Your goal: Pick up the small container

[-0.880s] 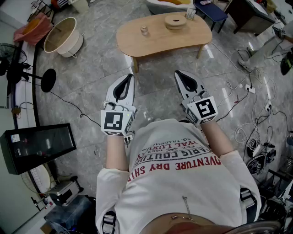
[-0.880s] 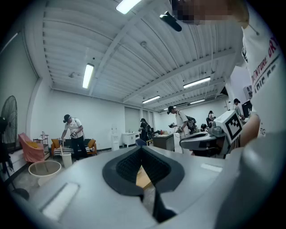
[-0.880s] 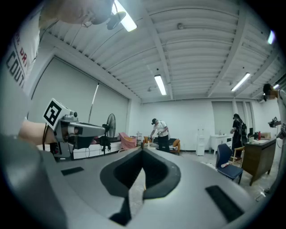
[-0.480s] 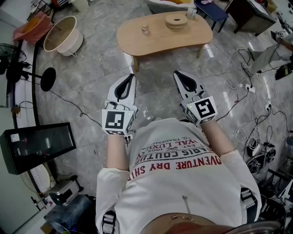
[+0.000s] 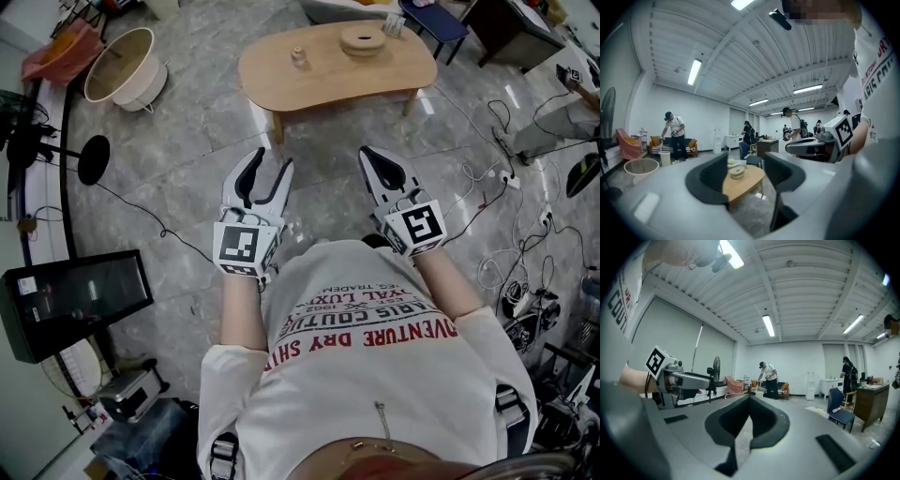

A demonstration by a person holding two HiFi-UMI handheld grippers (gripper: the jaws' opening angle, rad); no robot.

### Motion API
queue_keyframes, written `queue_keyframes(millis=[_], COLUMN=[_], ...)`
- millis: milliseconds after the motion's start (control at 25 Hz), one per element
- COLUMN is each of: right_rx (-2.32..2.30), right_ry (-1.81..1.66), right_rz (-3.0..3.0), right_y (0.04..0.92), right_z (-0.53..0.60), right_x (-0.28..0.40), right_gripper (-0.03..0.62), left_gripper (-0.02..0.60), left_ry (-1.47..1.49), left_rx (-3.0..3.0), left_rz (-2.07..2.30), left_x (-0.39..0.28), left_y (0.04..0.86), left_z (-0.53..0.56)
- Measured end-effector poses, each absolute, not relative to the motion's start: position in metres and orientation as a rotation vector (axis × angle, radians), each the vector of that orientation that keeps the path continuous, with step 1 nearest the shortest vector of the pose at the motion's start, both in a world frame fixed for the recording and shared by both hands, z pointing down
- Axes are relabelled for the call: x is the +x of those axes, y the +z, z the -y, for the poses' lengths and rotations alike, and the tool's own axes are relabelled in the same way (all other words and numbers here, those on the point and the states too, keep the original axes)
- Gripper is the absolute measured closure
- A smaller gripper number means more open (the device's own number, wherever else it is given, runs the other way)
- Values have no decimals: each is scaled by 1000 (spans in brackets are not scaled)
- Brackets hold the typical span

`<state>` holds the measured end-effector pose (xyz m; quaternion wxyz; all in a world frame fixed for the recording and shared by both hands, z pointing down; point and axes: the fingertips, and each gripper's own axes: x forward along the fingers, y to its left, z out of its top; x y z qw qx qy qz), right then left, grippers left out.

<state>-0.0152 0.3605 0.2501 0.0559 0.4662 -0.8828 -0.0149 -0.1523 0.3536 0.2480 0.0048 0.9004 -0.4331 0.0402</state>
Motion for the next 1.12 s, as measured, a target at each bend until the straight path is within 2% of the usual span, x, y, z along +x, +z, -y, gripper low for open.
queue_keyframes(millis=[40,240,680,1120], right_rx=[1419,1427,1349,1126], right_ry=[-29,32,108,121], right_rz=[2672,2654,2702,2817], right_y=[252,258,283,272], right_z=[-359,-347,-273,-104], right_x=[-14,-7,8,45], right_gripper=[598,598,599,599], left_gripper=[313,241,219,219], left_ry=[115,144,186,236], left_rx=[2817,2801,2722,2553], left_rz=[1333,1361,1445,1635], left_x=[-149,-146,-136,-93], left_y=[250,256,273,270], left_z=[-352,-335,-268,-128])
